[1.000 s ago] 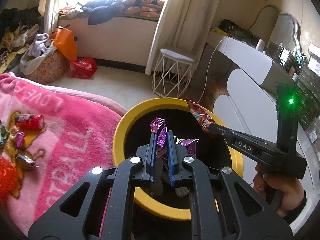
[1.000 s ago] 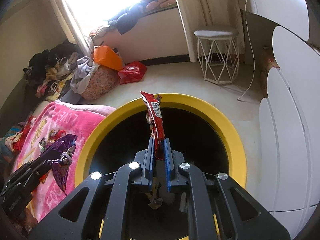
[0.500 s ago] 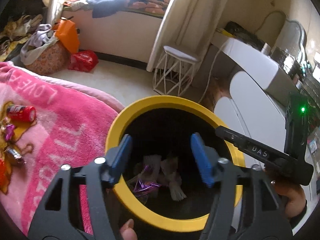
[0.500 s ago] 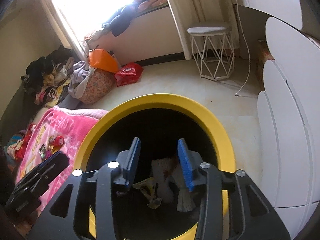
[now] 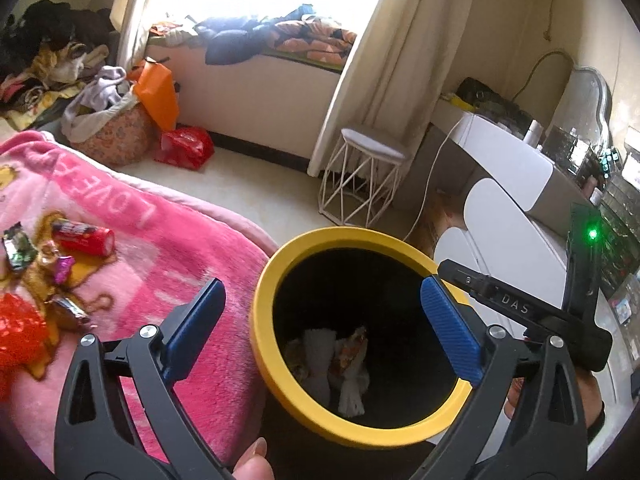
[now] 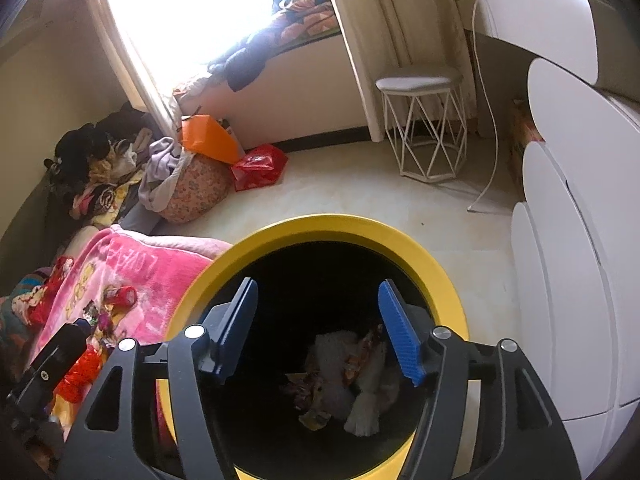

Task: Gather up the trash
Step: 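Move both open grippers back over the trash on the blanket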

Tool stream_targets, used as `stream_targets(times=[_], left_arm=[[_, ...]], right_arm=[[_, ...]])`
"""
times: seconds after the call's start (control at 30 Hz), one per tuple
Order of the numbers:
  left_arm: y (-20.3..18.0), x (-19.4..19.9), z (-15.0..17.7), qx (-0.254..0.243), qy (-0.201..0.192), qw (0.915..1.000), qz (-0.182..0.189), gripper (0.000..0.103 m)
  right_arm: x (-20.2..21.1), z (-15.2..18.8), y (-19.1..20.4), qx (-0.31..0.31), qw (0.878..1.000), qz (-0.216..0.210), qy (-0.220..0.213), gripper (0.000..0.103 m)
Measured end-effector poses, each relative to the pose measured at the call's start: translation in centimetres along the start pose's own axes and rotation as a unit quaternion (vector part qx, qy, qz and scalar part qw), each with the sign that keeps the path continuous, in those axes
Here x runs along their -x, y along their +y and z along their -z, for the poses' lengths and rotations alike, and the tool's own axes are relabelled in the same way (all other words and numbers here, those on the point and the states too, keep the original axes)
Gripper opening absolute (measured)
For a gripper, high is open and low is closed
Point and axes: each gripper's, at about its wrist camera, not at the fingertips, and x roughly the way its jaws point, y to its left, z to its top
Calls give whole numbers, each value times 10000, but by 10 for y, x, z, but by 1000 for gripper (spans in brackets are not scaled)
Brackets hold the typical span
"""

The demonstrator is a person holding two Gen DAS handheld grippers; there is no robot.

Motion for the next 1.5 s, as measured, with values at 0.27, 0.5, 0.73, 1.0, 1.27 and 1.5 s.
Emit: stream_targets(times=[0.27, 0.5, 0.73, 1.0, 1.27, 1.5], left_arm=[[13, 25, -3, 109, -241, 9996, -135, 91], [25, 45, -1, 159, -401, 9988, -237, 91], [41, 66, -1, 185, -590, 9971, -441, 92], [63, 87, -2, 276, -744, 9945, -682, 92], [86, 103, 1, 383, -818, 9914, -945, 92], [113, 117, 3, 549, -879, 9873, -1201, 92]], right_arm=[[8, -2, 19, 211, 9997, -53, -145, 66], [16, 0, 39, 378, 9989, -184, -220, 66], [19, 4, 67, 597, 9971, -406, -247, 67], [22, 11, 97, 898, 9938, -607, -265, 68], [25, 21, 130, 1260, 9879, -862, -266, 68], [20, 33, 159, 1542, 9816, -1111, -169, 68]])
